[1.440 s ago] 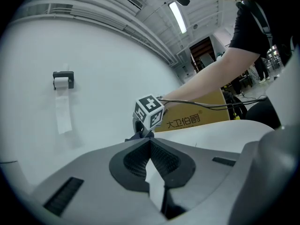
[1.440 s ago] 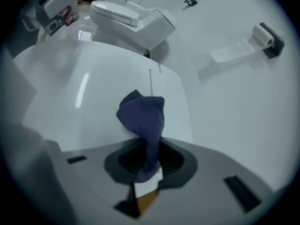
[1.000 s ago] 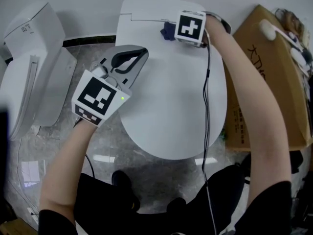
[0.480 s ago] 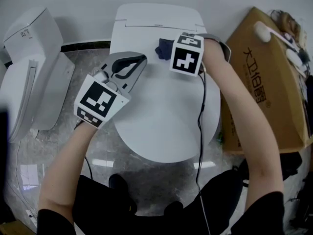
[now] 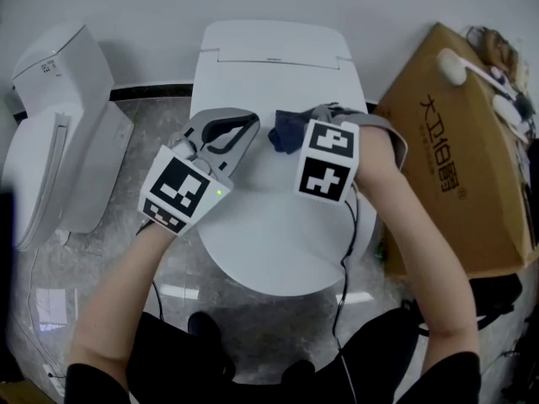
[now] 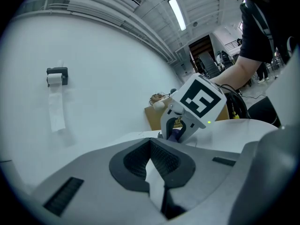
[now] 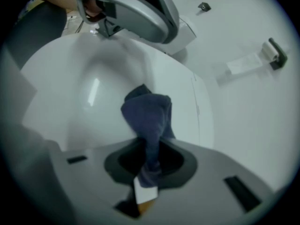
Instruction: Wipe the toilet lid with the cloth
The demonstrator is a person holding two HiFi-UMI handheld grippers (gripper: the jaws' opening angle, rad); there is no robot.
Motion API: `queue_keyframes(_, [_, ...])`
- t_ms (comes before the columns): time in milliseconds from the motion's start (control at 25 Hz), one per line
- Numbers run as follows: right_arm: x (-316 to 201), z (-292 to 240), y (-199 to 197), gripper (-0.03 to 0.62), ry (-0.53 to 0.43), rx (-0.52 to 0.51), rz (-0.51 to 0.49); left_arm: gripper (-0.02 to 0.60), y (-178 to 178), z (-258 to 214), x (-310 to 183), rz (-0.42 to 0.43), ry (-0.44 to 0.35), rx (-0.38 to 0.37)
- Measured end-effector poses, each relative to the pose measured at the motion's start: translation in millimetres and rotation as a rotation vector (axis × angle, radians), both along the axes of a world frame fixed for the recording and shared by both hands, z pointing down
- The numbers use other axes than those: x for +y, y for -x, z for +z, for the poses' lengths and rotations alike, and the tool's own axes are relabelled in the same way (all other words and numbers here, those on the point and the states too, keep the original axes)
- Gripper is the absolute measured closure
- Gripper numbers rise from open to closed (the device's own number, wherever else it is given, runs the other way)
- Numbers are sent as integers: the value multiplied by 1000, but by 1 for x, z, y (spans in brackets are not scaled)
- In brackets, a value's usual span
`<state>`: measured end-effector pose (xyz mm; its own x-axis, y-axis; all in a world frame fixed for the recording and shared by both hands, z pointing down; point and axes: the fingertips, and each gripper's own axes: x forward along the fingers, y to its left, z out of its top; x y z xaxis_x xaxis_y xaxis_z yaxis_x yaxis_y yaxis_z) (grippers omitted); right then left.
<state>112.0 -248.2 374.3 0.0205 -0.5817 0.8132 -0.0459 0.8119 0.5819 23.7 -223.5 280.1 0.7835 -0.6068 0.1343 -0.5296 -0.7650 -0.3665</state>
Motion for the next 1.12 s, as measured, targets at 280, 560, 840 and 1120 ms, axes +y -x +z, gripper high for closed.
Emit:
queue_keyframes(280, [46, 3, 4, 516, 46, 8, -5, 566, 3, 1, 2, -3, -1, -6])
queue_keyframes(560, [104, 5, 8, 516, 91, 13, -12, 566, 2, -3, 2, 1, 2, 16])
queue_keyframes(840, [162, 6, 8, 516, 155, 11, -23, 566, -4, -4, 5, 8, -14, 9])
queue_keyframes(1120, [207, 7, 9, 516, 170, 3, -43, 566, -5, -2, 8, 10, -5, 11])
